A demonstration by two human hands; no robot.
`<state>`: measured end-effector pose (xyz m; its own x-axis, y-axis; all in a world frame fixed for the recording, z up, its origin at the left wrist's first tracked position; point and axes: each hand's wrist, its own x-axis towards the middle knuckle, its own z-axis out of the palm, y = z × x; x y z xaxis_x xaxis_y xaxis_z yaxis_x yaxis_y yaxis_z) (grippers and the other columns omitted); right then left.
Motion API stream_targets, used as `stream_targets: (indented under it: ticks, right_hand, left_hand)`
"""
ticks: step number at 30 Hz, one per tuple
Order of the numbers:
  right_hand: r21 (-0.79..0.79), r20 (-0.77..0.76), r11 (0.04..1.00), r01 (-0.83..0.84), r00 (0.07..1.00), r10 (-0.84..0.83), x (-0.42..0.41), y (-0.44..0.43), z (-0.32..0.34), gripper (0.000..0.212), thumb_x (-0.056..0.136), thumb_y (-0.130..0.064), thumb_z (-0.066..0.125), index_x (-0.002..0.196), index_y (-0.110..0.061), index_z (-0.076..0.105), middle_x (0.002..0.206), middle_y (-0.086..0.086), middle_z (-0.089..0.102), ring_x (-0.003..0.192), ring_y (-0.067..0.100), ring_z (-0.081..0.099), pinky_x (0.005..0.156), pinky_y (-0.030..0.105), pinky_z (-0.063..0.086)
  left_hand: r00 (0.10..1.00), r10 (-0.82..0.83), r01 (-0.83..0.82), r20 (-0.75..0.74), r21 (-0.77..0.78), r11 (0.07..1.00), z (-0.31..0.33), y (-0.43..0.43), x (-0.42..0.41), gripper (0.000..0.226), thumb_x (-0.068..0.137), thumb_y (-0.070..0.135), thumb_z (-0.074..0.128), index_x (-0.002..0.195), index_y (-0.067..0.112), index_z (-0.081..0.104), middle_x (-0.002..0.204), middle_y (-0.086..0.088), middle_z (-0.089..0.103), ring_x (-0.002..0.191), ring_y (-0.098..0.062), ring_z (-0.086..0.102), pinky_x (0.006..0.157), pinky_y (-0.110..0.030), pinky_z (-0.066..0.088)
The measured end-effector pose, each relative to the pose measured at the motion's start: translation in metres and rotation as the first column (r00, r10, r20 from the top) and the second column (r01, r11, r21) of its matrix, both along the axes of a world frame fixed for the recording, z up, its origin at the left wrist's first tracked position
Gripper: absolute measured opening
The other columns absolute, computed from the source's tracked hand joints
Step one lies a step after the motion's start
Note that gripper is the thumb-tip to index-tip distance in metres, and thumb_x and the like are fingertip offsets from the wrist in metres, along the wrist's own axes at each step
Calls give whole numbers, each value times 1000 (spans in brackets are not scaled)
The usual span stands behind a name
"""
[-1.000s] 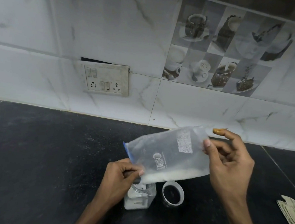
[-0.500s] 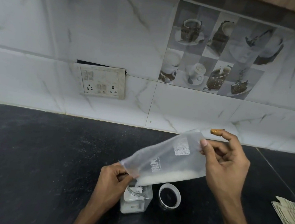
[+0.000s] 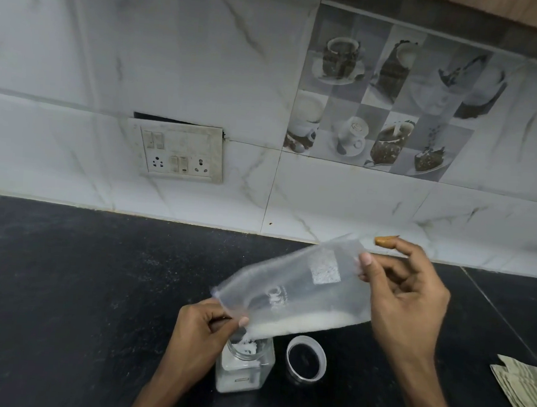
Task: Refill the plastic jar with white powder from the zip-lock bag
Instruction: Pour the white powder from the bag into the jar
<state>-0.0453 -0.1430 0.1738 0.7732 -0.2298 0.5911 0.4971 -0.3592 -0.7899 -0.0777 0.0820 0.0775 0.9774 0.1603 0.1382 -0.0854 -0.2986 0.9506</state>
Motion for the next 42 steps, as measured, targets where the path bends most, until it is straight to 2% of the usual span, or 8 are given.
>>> stream_targets:
  ticks: [3,7,12,15,19,32,36,42]
  right_hand:
    - [-1,7,1000,5,1000,-5,1,1,0,24,85,-11,71,107,-19,63,93,-9,74,75,6,74,70,18,59]
    - [17,19,1000,18,1000,-18,0,4,-2,23,84,-14,71,106,-17,64,92,-7,75,75,7,74,68,18,58]
    - [21,3,1000,15,1000,-15,1,2,-3,24,84,-14,71,107,-18,64,90,-5,76,76,8,74,69,20,59]
    - [-13,8,1000,-1,1000,1,0,2,-2,23,85,-12,71,106,-18,64,91,-7,74,75,6,74,68,17,58]
    - [12,26,1000,18,999,-18,2,-2,1,25,85,-9,71,108,-16,63,79,0,75,73,5,73,69,16,58]
    - [21,14,1000,-1,1000,1,-2,-1,-2,20,86,-7,70,103,-16,64,91,-6,74,72,6,73,69,15,58]
    - [30,22,999,12,1000,-12,-3,-1,-3,22,85,-7,70,104,-15,64,92,-7,74,72,6,73,69,15,58]
    - [38,22,999,12,1000,-13,-5,3,-5,21,85,-9,70,103,-17,64,93,-5,74,72,8,73,68,17,58]
  left_hand:
    - [1000,-14,14,-4,7,1000,0,-2,2,15,78,1,77,70,14,80,76,-5,75,65,-13,72,56,-12,54]
    - [999,-33,33,-20,-9,999,2,-4,1,14,77,-4,75,64,2,76,50,6,67,45,6,61,47,-2,44]
    - [1000,-11,11,-10,-3,1000,-1,-1,1,12,75,10,78,67,1,77,64,-10,71,48,0,63,51,-8,49]
    - [1000,-11,11,-22,-13,1000,-3,-1,2,10,76,0,77,70,8,79,70,-9,74,58,-4,71,53,-7,51]
    - [999,-23,23,-24,17,1000,-4,-1,3,9,77,3,78,74,11,79,82,-8,76,72,-19,74,62,-24,61]
    - [999,-43,43,-24,-32,999,1,-2,-3,25,76,-1,76,60,19,75,67,7,73,55,0,67,55,-6,50]
    - [1000,-17,17,-24,-24,1000,-5,-1,0,8,77,1,77,71,6,79,73,-8,75,64,-7,72,57,-7,51]
    - [1000,-14,15,-4,22,1000,-6,-1,-1,13,77,4,78,66,11,79,63,-5,71,51,-1,62,52,-10,48]
